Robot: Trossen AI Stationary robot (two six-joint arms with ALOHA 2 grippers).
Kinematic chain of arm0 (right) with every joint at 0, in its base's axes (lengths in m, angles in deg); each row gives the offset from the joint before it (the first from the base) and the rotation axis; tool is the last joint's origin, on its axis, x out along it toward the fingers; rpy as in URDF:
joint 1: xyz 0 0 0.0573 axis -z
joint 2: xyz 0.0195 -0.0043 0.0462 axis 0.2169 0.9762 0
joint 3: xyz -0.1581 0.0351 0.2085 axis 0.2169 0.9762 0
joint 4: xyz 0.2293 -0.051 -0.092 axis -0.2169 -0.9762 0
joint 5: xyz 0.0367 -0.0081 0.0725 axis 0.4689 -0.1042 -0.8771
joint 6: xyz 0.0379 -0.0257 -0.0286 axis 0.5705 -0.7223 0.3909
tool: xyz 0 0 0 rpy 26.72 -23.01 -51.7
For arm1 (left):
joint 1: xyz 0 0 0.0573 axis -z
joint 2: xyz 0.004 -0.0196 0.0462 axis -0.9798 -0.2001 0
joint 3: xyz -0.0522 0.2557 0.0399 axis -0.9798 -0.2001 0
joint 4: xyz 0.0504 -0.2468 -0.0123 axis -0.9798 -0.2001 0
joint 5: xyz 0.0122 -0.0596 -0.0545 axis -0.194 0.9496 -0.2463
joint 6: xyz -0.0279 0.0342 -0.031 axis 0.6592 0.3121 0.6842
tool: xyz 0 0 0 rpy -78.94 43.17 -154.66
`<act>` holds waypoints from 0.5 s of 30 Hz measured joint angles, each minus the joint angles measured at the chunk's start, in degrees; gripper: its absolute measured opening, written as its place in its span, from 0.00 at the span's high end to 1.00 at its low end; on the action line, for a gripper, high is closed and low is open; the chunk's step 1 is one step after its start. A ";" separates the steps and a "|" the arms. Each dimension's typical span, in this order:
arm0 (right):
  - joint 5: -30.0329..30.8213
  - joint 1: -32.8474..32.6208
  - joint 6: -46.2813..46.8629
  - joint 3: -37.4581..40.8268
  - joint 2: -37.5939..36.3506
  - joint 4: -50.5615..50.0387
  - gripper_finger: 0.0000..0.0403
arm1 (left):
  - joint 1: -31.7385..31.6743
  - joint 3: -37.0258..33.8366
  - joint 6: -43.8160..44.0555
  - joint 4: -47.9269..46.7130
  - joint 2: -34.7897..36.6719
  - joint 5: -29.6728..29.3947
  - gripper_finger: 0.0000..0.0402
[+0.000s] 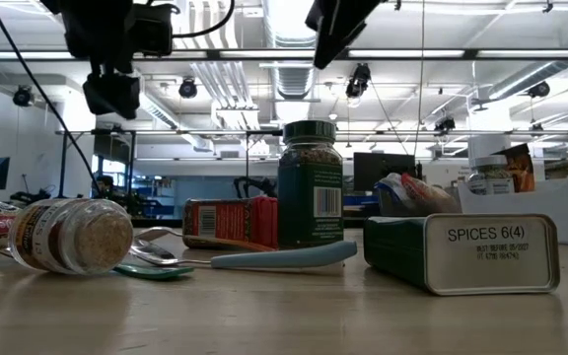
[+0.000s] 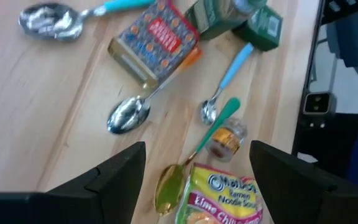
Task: Pick & Place Food Item
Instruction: Put the green seasoning bottle into the white bin
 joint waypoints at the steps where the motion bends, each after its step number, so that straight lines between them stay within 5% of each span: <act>1: -0.57 -0.05 -0.28 -0.62 0.84 -0.41 0.37 | 0.00 -0.40 0.00 -0.17 0.07 0.00 0.28; 15: -1.12 -0.31 -3.78 -6.79 9.99 -1.63 0.37 | 0.04 -4.82 0.28 -0.19 0.97 0.85 0.28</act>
